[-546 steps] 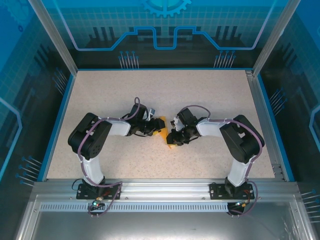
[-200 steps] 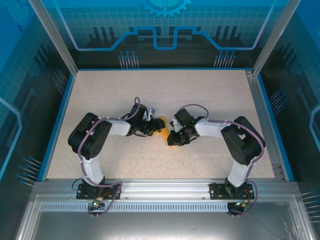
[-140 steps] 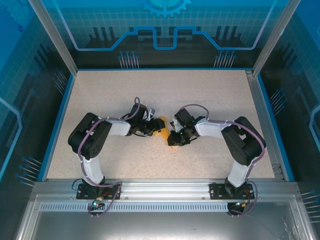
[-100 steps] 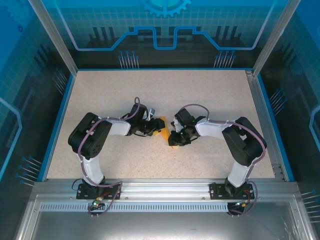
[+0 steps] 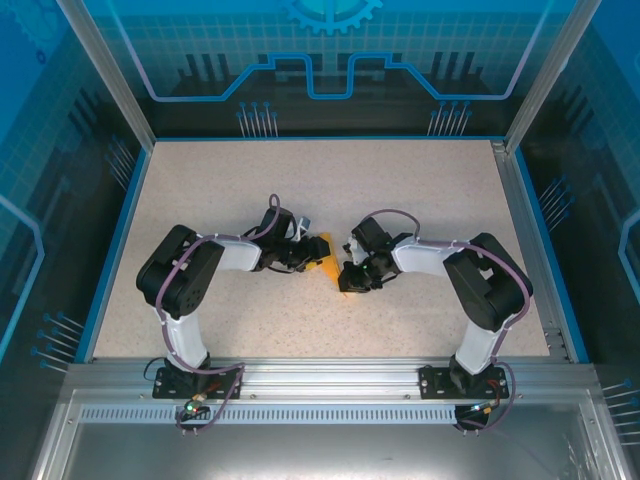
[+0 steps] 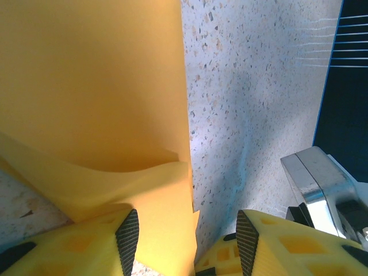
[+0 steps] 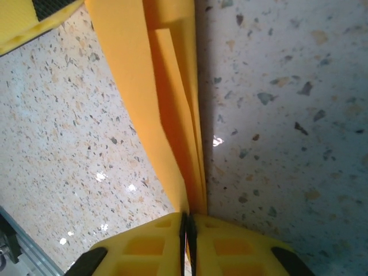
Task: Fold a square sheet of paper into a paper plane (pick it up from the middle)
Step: Fold the wing for the fifth time at the center of the table.
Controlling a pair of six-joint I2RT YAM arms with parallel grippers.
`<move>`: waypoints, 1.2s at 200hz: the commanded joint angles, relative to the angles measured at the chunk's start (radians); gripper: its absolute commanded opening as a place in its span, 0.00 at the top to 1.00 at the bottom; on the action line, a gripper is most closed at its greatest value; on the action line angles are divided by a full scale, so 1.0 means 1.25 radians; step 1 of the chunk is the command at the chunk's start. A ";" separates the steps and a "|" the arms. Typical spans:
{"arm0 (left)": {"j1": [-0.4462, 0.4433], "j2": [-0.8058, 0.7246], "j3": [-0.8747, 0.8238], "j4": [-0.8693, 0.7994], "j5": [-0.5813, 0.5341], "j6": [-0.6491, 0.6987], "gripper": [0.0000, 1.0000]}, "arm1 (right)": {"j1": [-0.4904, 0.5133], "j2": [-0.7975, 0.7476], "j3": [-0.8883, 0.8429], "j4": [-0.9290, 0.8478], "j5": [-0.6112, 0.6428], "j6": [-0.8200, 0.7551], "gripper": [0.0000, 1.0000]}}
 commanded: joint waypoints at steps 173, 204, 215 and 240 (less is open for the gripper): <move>-0.012 0.057 0.002 -0.027 -0.007 0.036 0.49 | -0.024 0.003 -0.024 -0.071 -0.007 0.017 0.86; -0.012 0.059 0.003 -0.032 -0.009 0.039 0.49 | -0.040 -0.098 -0.024 -0.042 0.005 0.017 0.75; -0.012 0.061 0.007 -0.033 -0.008 0.039 0.49 | -0.041 -0.124 -0.024 -0.020 -0.007 0.011 0.75; -0.011 0.066 0.010 -0.035 -0.006 0.038 0.49 | -0.020 -0.116 0.003 0.032 -0.072 -0.010 0.86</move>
